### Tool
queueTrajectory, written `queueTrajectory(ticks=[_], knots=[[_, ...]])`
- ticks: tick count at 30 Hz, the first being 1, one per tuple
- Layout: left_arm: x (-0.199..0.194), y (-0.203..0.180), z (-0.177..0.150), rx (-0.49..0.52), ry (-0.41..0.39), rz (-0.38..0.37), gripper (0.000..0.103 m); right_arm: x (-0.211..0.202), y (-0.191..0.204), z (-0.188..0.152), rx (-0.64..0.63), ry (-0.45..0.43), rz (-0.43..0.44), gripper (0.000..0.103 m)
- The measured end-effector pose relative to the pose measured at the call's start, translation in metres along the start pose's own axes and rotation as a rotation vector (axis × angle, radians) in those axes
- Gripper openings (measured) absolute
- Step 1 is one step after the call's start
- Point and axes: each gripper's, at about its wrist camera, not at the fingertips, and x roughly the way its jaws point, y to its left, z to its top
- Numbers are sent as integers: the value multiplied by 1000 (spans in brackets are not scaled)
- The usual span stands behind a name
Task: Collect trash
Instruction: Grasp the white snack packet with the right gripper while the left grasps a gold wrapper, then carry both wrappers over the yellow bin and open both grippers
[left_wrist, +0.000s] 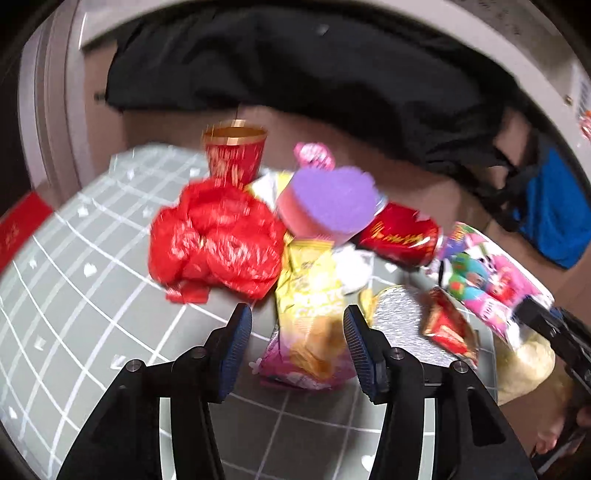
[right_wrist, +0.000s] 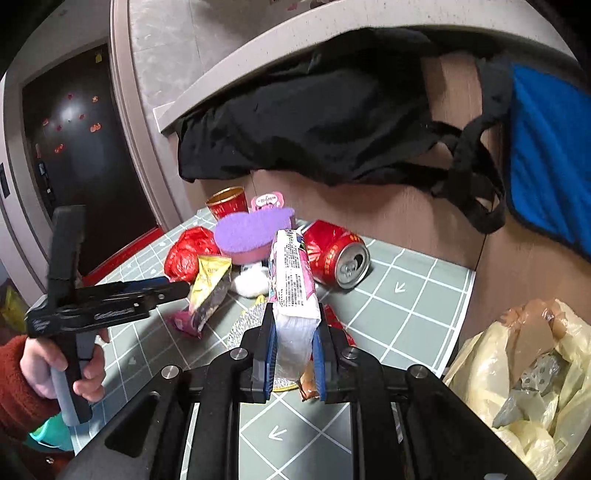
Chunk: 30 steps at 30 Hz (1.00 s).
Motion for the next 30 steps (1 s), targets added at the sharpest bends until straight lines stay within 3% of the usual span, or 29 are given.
queueTrajectory(ticks=[5, 6, 7, 10, 15, 20, 25, 28, 30], knots=[[40, 2, 2, -43, 136, -9, 52, 13, -1, -6, 19, 29, -1, 15], [43, 3, 1, -44, 130, 8, 46, 15, 0, -7, 14, 34, -9, 16], [41, 2, 1, -36, 113, 24, 26, 16, 1, -8, 8, 36, -18, 16], [38, -3, 1, -8, 122, 25, 16, 14, 4, -8, -14, 33, -41, 15], [-1, -15, 6, 48, -9, 59, 13, 5, 5, 0, -14, -4, -40, 15], [-63, -41, 24, 109, -156, 44, 13, -20, 5, 17, -11, -71, -37, 15], [-130, -100, 36, 202, -386, -5, 13, -78, 3, 41, -37, -201, -68, 15], [-145, -132, 37, 240, -461, -50, 13, -113, -7, 50, -48, -263, -112, 15], [-142, -152, 34, 250, -467, -92, 13, -131, -16, 52, -43, -288, -137, 16]])
